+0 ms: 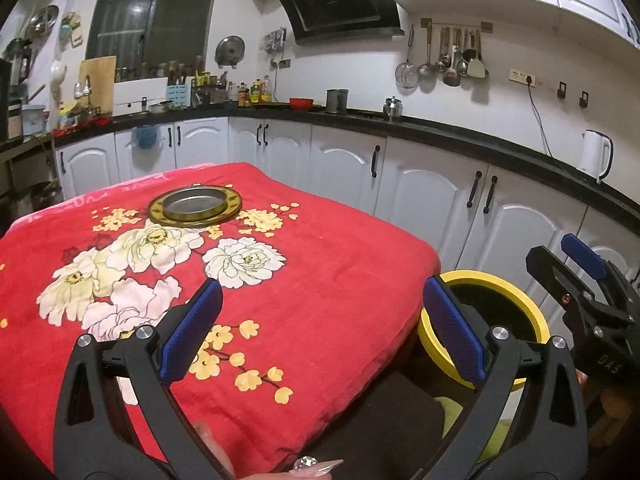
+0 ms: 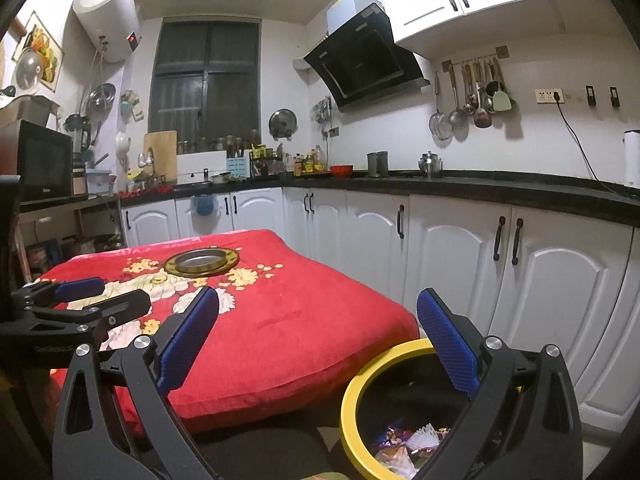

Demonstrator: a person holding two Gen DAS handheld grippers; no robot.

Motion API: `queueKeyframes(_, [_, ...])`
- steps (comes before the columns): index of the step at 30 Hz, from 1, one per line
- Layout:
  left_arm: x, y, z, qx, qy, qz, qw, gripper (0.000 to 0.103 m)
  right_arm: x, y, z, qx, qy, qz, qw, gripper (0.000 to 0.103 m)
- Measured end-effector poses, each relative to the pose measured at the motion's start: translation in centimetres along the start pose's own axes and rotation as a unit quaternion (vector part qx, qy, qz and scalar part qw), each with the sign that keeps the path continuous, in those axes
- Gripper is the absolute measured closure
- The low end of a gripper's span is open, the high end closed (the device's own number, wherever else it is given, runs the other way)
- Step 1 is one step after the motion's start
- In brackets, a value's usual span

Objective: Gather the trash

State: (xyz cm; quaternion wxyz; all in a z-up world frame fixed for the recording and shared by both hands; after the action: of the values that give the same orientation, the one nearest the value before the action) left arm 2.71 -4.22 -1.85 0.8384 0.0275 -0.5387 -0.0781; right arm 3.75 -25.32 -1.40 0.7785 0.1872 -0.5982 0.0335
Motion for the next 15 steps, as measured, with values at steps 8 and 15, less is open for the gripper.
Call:
queueKeyframes(8, [-0.03,-0.15,-0.03,0.0,0.002,0.003,1.0,0.011,-0.42,-0.39,-0.22,-0.003,0.005,-0.007,1.0,0.006])
queueKeyframes(15, [-0.01,-0.13,-0.03,-0.001,0.002,0.002,1.0,0.011,-0.43,-0.5,-0.26,-0.003,0.006,-0.008,1.0,0.006])
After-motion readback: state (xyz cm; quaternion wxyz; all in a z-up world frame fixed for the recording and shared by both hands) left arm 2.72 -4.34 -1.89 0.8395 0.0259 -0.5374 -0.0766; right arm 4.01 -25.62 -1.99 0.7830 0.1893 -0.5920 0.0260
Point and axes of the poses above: each gripper's, at about its wrist camera, not at the fingertips, and z roughly against the way its jaws point, y to its left, x to its top, the point moved 3 cm from there along -z, roughly the way its jaws point, and after that the axes turned 13 degrees about -z, right-handed, at the moved point
